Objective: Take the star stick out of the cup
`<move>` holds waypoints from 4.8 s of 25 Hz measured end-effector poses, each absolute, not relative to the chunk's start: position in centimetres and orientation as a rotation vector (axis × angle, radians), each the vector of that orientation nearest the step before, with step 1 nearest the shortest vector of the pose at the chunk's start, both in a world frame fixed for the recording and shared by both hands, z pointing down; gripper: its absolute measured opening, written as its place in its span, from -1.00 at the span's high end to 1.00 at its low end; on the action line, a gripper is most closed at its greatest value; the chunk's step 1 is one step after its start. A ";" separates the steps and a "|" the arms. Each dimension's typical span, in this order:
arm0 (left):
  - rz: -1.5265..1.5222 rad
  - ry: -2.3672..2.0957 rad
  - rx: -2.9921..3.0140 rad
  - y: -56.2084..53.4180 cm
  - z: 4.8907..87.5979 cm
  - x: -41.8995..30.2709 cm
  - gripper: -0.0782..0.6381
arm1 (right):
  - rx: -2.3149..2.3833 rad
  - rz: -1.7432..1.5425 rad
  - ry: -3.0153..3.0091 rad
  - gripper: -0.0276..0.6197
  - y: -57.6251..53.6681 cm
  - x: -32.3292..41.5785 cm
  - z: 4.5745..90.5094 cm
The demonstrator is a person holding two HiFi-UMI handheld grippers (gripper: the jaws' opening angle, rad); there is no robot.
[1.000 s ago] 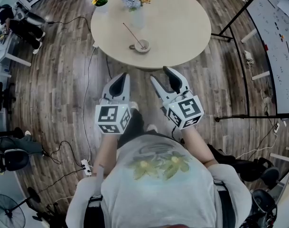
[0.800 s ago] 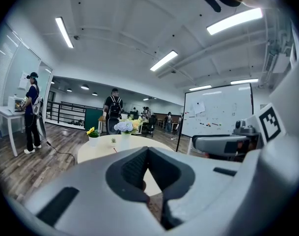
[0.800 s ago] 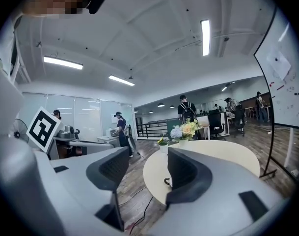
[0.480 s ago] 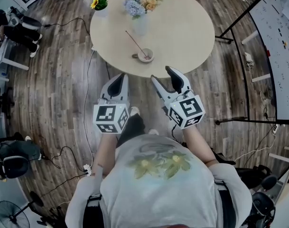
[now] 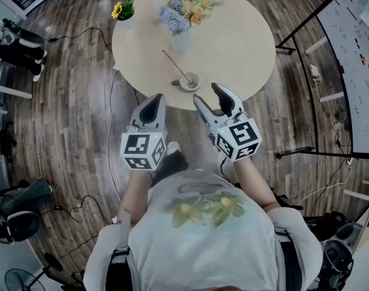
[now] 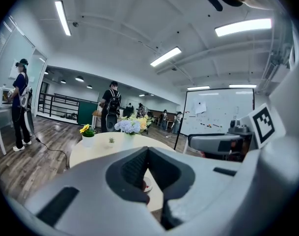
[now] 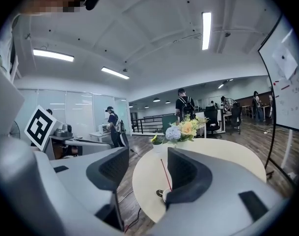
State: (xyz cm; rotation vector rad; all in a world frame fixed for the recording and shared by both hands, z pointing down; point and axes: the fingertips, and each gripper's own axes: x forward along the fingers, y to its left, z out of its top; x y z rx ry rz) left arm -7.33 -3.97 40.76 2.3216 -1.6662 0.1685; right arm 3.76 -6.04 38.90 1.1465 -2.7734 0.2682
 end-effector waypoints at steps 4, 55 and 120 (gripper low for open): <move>0.164 -1.656 2.315 -5.6 41.1 -8.8 0.77 | 1.145 0.281 -2.744 0.18 -7.8 2.4 39.8; 0.182 -1.705 2.076 -18.8 45.9 -16.1 0.77 | 0.768 0.418 -2.448 0.18 -25.1 -8.3 56.5; 0.209 -1.700 2.049 -18.1 47.2 -15.4 0.77 | 0.766 0.371 -2.448 0.82 -24.9 -6.6 56.5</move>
